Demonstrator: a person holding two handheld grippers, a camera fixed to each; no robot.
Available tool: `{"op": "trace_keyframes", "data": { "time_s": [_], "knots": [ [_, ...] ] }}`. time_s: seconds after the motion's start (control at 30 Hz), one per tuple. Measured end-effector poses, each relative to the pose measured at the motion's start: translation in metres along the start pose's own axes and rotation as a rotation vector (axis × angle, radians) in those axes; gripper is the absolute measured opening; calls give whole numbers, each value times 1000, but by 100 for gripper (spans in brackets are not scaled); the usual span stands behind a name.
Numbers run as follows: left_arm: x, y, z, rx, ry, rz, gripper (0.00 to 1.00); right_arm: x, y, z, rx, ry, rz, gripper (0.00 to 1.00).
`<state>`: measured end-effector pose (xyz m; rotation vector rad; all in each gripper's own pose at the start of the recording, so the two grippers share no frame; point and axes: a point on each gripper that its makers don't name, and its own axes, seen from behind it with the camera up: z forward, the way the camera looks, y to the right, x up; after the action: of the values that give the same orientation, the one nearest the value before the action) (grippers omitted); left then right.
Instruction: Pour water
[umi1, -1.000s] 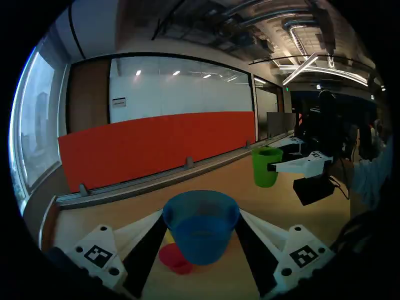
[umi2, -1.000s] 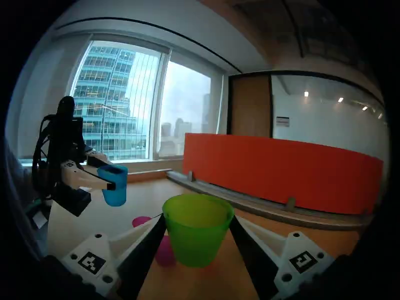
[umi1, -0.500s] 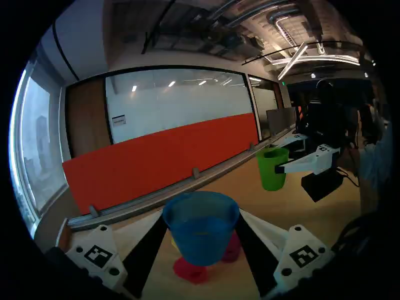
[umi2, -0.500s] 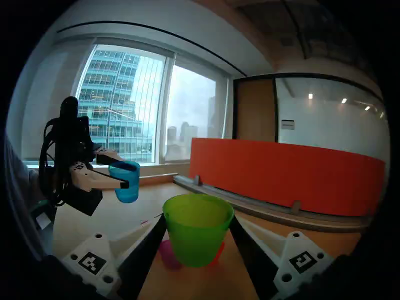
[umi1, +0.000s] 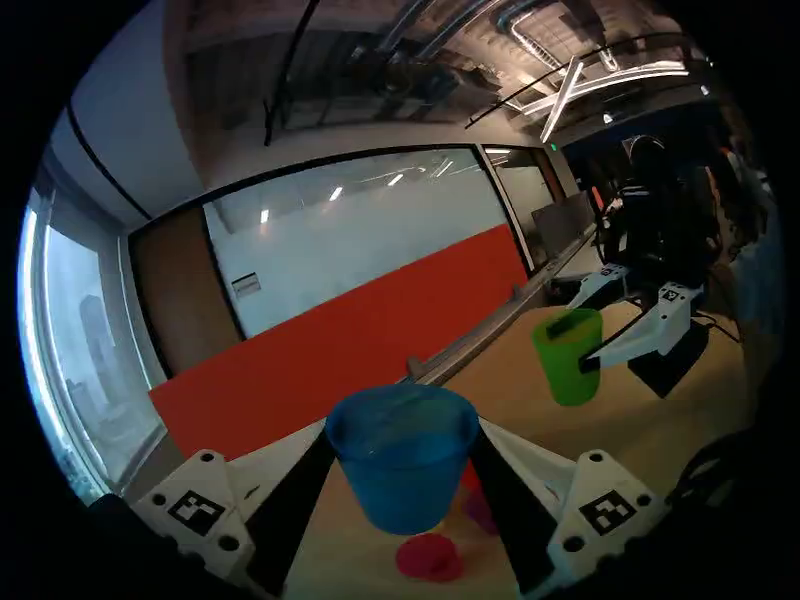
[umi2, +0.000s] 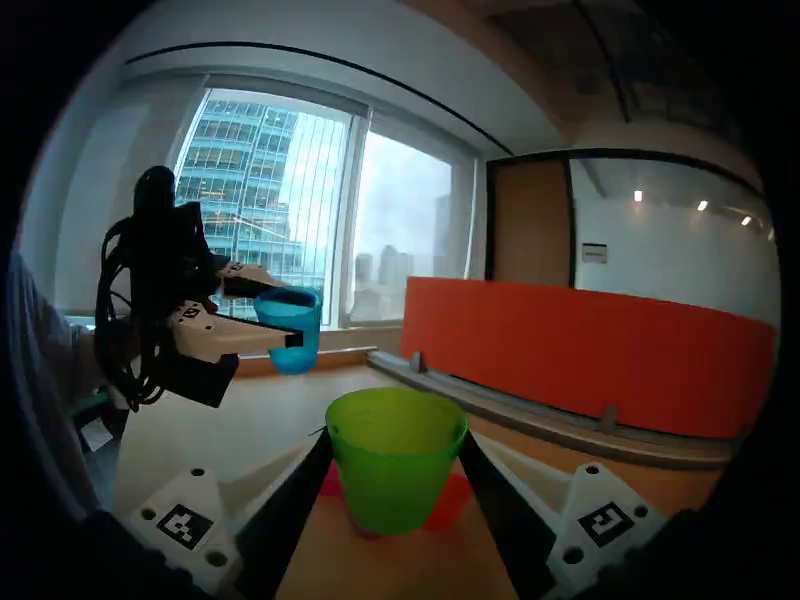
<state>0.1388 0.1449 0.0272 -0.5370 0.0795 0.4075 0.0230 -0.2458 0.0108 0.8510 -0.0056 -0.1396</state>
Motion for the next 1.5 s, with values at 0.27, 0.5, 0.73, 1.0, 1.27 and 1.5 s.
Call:
{"op": "trace_keyframes", "data": {
  "time_s": [0.27,0.5,0.73,1.0,1.27,1.5],
  "knots": [
    [19,-12,1,28,22,62,87,-3,-12,1,27,-2,4,91],
    [35,-15,-1,42,41,137,87,-6,-23,4,52,-3,9,91],
    [52,-18,-3,58,53,206,87,-8,-35,9,76,-3,11,91],
    [75,-18,-6,68,73,274,87,-11,-51,15,111,-5,16,91],
    [89,-13,-8,68,85,333,87,-16,-67,23,151,-11,17,91],
    [98,-10,-10,76,96,388,87,-20,-79,28,177,-20,10,91]
  ]
}}
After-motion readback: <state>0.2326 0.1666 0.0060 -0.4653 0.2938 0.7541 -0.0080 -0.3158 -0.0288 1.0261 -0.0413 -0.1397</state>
